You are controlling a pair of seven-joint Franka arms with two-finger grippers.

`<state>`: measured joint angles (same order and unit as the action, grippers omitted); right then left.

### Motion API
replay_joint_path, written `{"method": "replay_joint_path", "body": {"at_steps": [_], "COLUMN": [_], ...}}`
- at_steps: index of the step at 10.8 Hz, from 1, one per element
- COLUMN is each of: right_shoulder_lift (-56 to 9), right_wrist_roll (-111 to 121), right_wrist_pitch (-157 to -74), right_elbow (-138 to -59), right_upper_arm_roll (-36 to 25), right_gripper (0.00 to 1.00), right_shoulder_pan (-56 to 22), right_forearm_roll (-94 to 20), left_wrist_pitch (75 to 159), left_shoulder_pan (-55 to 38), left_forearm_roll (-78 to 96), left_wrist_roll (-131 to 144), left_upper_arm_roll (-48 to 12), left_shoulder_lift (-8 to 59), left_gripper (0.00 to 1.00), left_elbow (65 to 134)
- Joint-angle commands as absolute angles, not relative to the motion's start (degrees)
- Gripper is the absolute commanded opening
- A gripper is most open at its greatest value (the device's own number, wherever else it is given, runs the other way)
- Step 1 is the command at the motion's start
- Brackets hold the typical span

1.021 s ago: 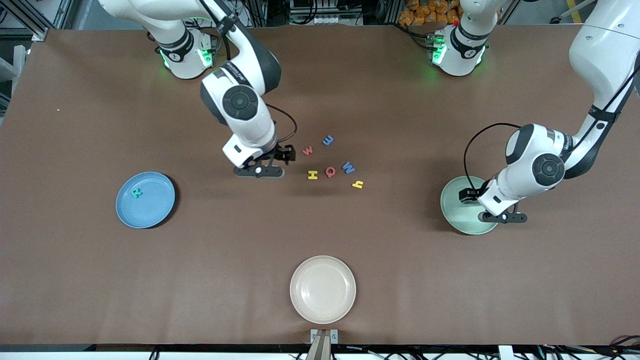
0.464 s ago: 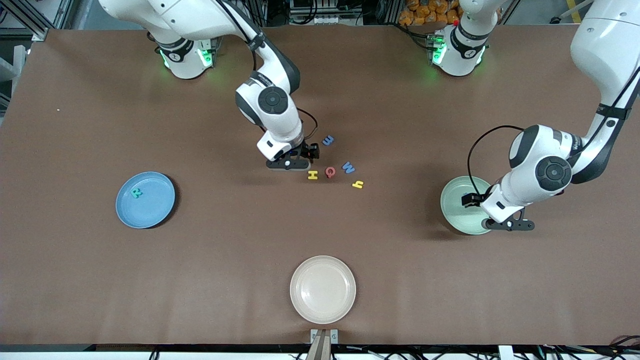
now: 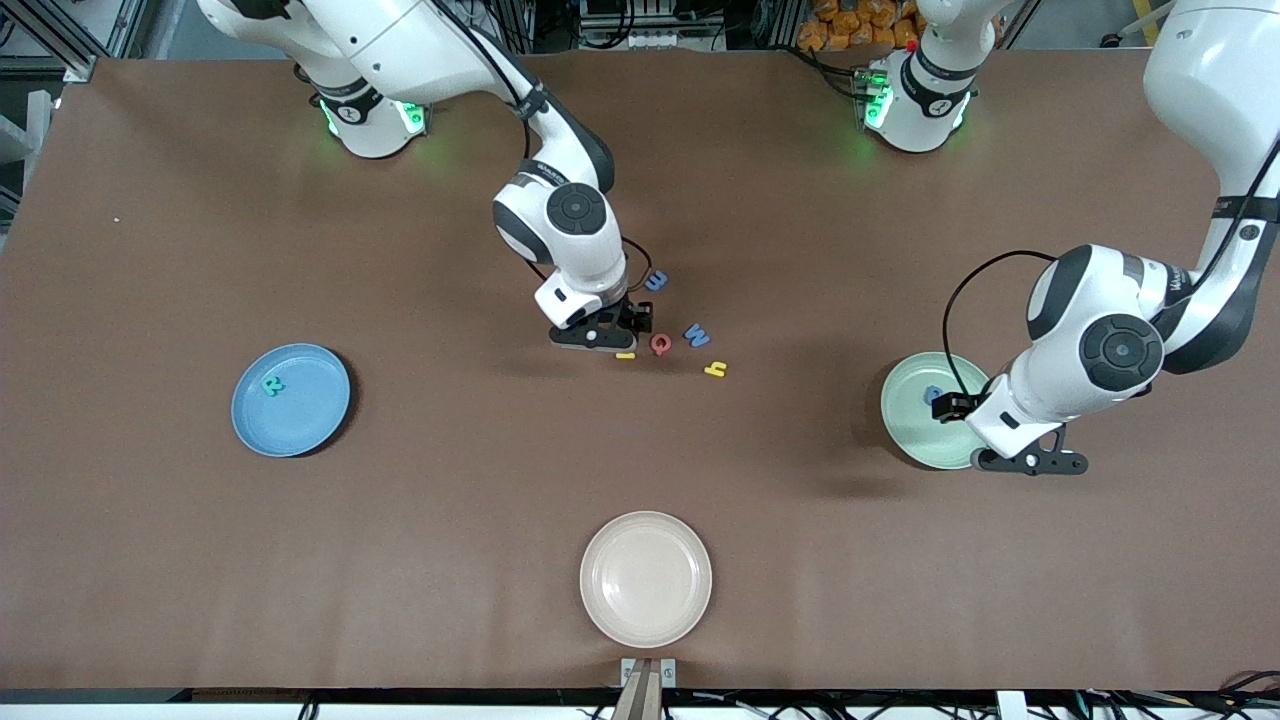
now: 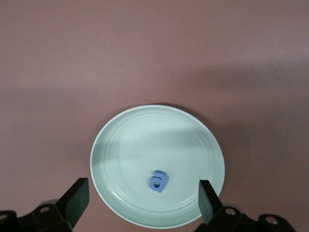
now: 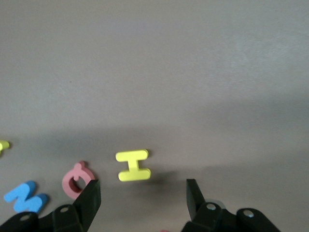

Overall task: Sort uppercase to blue plate, lowercase to green plate
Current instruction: 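Grasp the yellow H letter with the right gripper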

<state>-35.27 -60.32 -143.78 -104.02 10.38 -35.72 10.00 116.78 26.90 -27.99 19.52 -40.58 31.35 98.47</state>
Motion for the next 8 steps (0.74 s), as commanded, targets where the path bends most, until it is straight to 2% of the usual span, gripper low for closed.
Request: {"method": "replay_joint_path", "body": {"at_steps": [1,5,8], "right_shoulder_lift": [-39.3,-40.3,-40.9], "right_wrist_roll": [-63.6,-63.8,-63.9], "right_wrist_pitch": [-143.3,-143.3,-143.3], "right_elbow": [-99.5,-99.4,-99.3], "right_upper_arm_roll": [10.4,10.3,10.3], "right_gripper": [0.8,0.71,0.65], "right_shoulder_pan": [-36.4,-36.4,-36.5], "right_forearm_roll": [12.9,16.2,16.3], "left_wrist_pitch": [114.9,108.1,107.1], "left_shoulder_pan": [26.6,26.5,26.2], "left_forearm_roll": [-28.3,-28.1,-24.6], "left_wrist_roll": [19.8,19.8,20.2], "left_upper_arm_roll": [-41.5,-45.5,-46.5], "left_shoulder_lift": [29.6,29.4,29.4], "left_gripper": [1.0,1.0,1.0], "left_elbow": [97.2,92.9,91.9]}}
